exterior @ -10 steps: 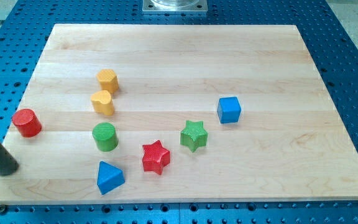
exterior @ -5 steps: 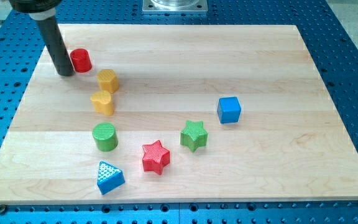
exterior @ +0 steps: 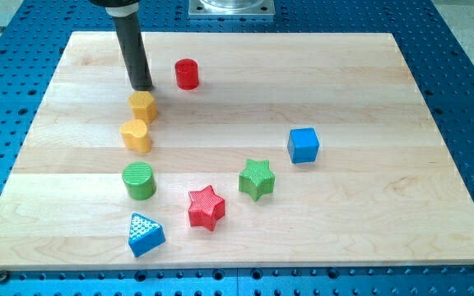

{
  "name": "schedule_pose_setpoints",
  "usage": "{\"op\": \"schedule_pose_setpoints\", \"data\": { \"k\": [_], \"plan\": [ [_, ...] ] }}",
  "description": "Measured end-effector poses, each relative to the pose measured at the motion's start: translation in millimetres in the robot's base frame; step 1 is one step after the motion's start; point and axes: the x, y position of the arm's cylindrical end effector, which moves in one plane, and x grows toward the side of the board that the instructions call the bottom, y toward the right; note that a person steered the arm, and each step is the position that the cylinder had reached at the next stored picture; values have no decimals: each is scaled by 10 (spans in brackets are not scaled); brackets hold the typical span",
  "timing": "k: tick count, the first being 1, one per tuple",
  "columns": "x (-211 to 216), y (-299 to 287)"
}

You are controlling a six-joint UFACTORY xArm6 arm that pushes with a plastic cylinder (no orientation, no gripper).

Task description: Move the red circle to the top right of the blue cube

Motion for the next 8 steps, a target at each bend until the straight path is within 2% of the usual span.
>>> {"op": "schedule_pose_setpoints", "data": {
  "k": [2,3,4,6,7,8],
  "plan": [
    [29,628],
    [-317,547],
    [-410,703],
    [-164,2251],
    [-333,2209],
    [-382,2475]
  ]
}}
